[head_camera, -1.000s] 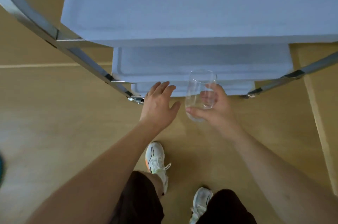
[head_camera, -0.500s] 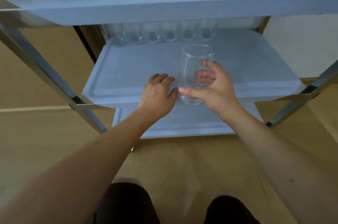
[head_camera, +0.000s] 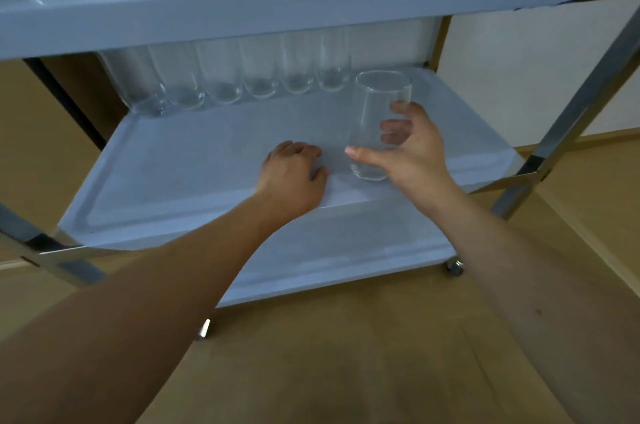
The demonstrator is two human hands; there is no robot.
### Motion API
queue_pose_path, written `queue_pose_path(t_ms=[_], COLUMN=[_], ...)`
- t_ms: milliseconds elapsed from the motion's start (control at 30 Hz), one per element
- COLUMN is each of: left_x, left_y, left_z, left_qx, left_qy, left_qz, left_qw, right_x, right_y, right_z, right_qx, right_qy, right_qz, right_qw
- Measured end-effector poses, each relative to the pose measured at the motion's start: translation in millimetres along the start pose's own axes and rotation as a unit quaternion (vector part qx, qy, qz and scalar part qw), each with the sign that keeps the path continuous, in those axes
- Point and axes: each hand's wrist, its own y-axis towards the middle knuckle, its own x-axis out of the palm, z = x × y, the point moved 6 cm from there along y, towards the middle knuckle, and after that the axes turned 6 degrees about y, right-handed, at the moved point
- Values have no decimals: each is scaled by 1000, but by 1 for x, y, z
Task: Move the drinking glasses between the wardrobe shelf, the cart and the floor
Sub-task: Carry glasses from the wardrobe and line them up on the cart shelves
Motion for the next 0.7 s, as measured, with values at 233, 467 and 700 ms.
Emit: queue_pose_path(t_ms=[233,467,700], left_x=[24,45,56], left_y=[43,58,61], left_z=[31,38,36], left_qx=[6,-3,0], left_qy=[-2,92,134], left_qz=[-29,-64,-87], left_qw=[1000,994,987], right_x=[-24,-19,-3], right_y=[37,79,132], right_z=[16,26,40], right_qx=[-10,-12,-27], right_qy=[-17,-11,-7], right_qz=[-6,-9,-12], right_qw=[1000,1000,1000])
